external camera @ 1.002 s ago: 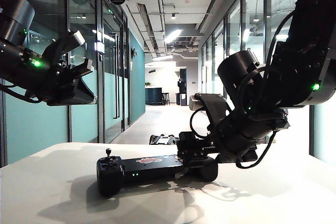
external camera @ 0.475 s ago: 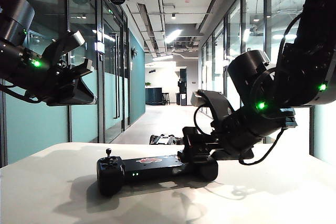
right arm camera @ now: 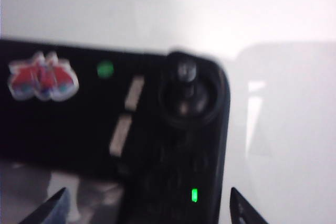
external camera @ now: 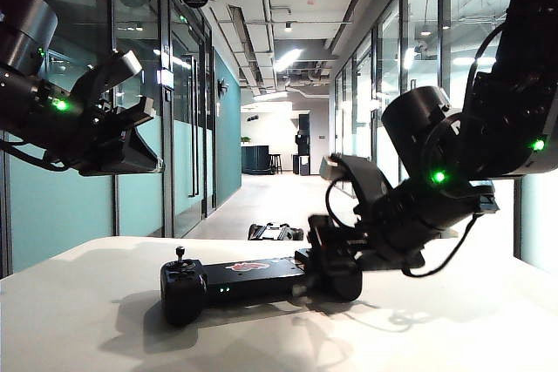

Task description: Push the left joystick on the remote control sitting on the white table forward to make the robot dog walk in a straight line until it approaches the door.

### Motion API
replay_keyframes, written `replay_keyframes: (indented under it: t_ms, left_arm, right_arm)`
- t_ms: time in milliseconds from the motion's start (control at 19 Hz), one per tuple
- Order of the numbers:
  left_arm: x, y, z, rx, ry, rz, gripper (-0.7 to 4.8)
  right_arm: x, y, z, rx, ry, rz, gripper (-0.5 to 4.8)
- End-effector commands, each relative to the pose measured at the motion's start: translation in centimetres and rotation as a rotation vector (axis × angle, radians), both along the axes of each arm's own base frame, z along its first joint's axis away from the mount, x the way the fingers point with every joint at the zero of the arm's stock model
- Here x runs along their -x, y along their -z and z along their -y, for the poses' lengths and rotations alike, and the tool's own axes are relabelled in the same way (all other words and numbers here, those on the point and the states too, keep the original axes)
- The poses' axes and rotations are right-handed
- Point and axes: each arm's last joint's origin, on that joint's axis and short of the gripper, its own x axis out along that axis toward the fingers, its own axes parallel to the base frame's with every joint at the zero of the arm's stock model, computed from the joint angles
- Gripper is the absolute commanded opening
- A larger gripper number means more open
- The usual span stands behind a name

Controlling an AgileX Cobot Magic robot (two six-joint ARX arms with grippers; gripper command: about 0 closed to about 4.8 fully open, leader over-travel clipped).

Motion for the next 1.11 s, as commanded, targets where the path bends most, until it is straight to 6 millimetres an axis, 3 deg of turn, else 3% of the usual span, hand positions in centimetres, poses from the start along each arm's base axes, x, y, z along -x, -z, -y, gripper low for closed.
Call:
replay_keyframes:
  t_ms: [53,105,264,369,580,949,1107]
  left_arm:
    - [-0.09,-0.28,0.08,0.008,0.008,0.016,-0.05]
    - [-0.09,-0.28,0.08,0.008,0.008,0.016,-0.05]
    - [-0.09,-0.28,0.08,0.009,0.008,0.016,-0.05]
    - [-0.09,-0.28,0.08,0.008,0.008,0.016,-0.05]
    - [-0.09,-0.28,0.09,0.009,0.011,0.016,-0.05]
    - [-0.11,-0.29,0.09,0.009,0.011,0.017,-0.05]
    - [-0.11,-0.29,0.09,0.009,0.011,0.017,-0.05]
  right_arm:
    - [-0.02,-0.17,-0.05,0.004,-0.038,0.007,3.31]
    - [-0.02,-0.17,-0.05,0.005,-0.037,0.007,3.03]
    - [-0.02,-0.17,-0.04,0.007,-0.034,0.008,2.99]
    - [-0.05,-0.18,-0.01,0.013,-0.023,0.013,2.51]
    - [-0.17,-0.30,0.01,0.014,0.002,0.029,2.50]
    - [-0.50,-0.58,0.22,0.000,0.192,0.053,2.50]
    - [-0.44,-0.64,0.04,0.021,0.101,0.076,2.52]
